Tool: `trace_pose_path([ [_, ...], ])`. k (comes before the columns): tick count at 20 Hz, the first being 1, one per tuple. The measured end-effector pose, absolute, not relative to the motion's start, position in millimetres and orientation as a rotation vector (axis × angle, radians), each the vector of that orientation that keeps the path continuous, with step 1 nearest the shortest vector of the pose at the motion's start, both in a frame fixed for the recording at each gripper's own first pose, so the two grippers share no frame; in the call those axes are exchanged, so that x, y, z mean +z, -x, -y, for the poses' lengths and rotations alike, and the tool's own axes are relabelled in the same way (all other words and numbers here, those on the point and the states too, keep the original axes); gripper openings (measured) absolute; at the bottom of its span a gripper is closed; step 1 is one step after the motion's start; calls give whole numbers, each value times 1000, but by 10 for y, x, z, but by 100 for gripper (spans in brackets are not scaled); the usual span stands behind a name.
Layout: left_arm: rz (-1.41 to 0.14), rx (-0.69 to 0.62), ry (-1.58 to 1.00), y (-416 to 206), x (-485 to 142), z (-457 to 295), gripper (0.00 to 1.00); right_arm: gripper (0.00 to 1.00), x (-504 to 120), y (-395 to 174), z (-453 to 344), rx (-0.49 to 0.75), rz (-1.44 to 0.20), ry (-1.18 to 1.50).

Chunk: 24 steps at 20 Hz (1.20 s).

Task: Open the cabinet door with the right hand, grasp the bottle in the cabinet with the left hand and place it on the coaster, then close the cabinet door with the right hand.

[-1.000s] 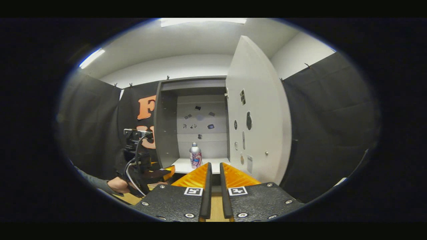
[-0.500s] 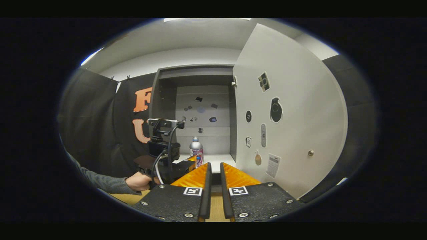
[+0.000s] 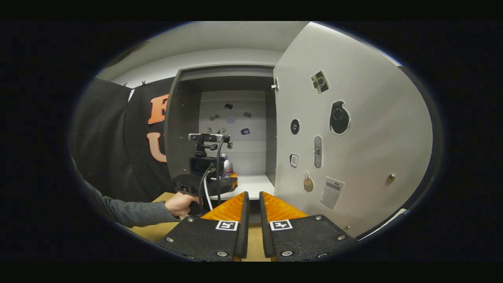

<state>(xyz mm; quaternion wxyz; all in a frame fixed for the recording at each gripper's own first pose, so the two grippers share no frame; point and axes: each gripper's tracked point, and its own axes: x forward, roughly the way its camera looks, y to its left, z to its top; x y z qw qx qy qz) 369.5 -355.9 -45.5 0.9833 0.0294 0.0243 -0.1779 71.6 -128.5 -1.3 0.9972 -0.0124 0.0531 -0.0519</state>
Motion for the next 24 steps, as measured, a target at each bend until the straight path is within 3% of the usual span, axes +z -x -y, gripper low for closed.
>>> trace_pose_path([
  [2,-51,-348,-65,-3779,-482,3555,95,11,-84,-732,1270,-108,-131,35],
  [3,-55,-357,-60,-3774,-506,3568,95,19,-112,-743,1276,-109,-139,38],
  [4,-57,-369,-48,-3765,-512,3588,95,15,-131,-739,1270,-110,-144,35],
  [6,-55,-371,-35,-3691,-478,3539,86,15,-161,-695,1238,-105,-151,18],
  [8,-26,-349,-37,-3592,-383,3434,86,19,-183,-646,1225,-102,-149,3],
  [10,5,-337,-49,-3372,-287,3295,86,15,-201,-538,1200,-97,-149,-1],
  [11,17,-337,-50,-3262,-255,3239,86,19,-213,-484,1180,-90,-150,-3],
  [15,54,-300,-62,-2782,-257,2966,86,15,-278,-227,1101,-61,-155,-10],
  [16,57,-287,-76,-2648,-287,2905,86,19,-311,-155,1076,-51,-161,-16],
  [17,54,-279,-84,-2532,-336,2846,87,15,-328,-79,1050,-41,-163,-20],
  [20,60,-253,-98,-2164,-478,2658,86,19,-396,95,1033,-24,-170,-20],
  [21,58,-243,-112,-2060,-530,2600,84,15,-423,153,1009,-15,-177,-24],
  [22,50,-240,-116,-1953,-590,2555,86,19,-451,199,988,-4,-183,-30],
  [24,26,-229,-115,-1760,-734,2460,87,16,-494,322,948,11,-191,-32],
])
